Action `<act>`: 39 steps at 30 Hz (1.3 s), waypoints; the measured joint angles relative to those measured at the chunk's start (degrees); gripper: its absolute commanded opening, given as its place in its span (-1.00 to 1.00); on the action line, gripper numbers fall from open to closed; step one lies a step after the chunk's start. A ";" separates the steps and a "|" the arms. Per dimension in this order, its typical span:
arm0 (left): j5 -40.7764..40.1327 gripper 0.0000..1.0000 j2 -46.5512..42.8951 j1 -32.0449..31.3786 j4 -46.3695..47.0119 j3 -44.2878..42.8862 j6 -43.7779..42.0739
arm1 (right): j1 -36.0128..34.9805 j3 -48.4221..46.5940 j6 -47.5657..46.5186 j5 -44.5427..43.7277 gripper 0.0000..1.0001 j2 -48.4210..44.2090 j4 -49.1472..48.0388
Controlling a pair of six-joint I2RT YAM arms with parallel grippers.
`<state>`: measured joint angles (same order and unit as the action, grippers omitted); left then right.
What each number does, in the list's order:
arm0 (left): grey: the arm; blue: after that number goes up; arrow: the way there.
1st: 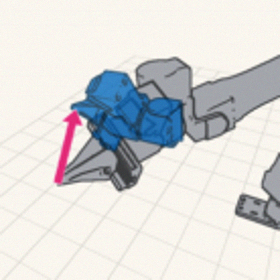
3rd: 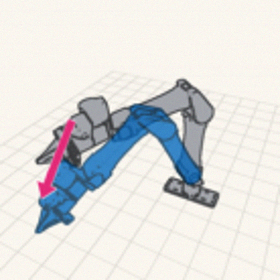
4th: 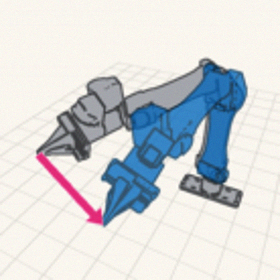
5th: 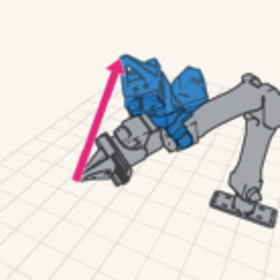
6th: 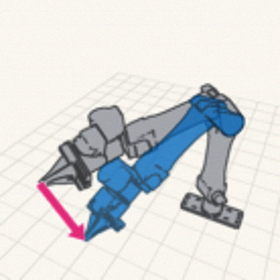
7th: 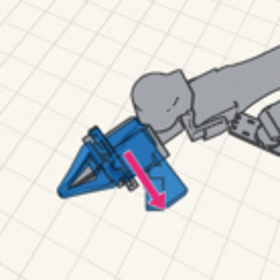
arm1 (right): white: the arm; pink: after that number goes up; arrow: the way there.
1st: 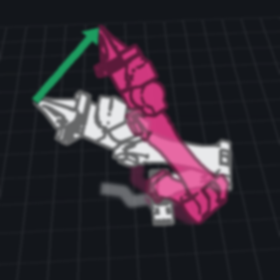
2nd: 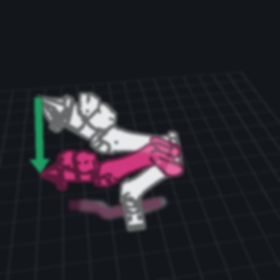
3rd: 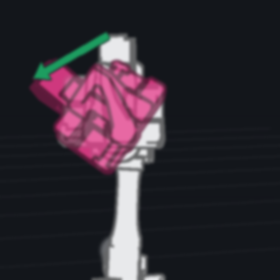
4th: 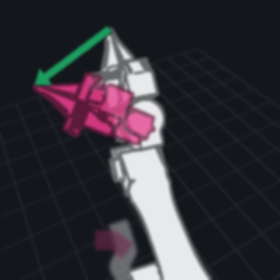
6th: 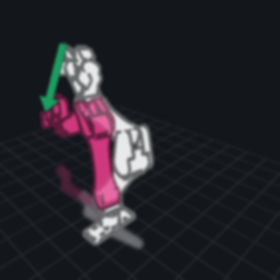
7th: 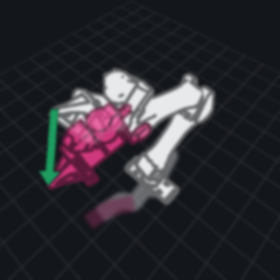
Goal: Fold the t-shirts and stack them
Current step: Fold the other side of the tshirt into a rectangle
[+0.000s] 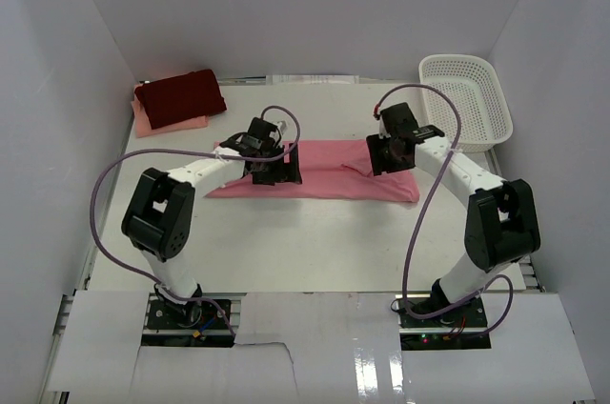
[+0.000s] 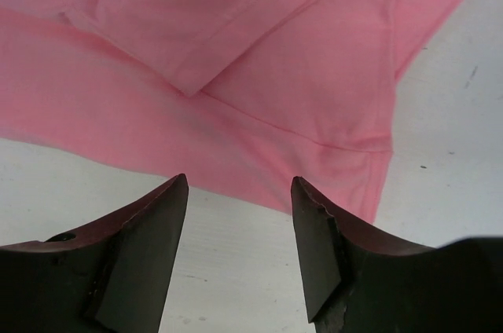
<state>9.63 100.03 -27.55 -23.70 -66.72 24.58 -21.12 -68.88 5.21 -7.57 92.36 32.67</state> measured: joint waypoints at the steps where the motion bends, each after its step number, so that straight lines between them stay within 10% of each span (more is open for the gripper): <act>1: 0.22 0.83 1.07 -0.35 0.17 -0.33 0.48 | -0.61 0.00 -0.35 0.00 0.22 0.81 -0.20; 39: 17.99 0.77 8.94 10.29 11.52 -0.17 20.94 | -8.52 1.38 -3.91 -10.82 -0.20 14.01 -16.44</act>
<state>27.62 108.97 -17.26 -12.19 -66.89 45.52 -29.65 -67.51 1.30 -18.39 106.37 16.23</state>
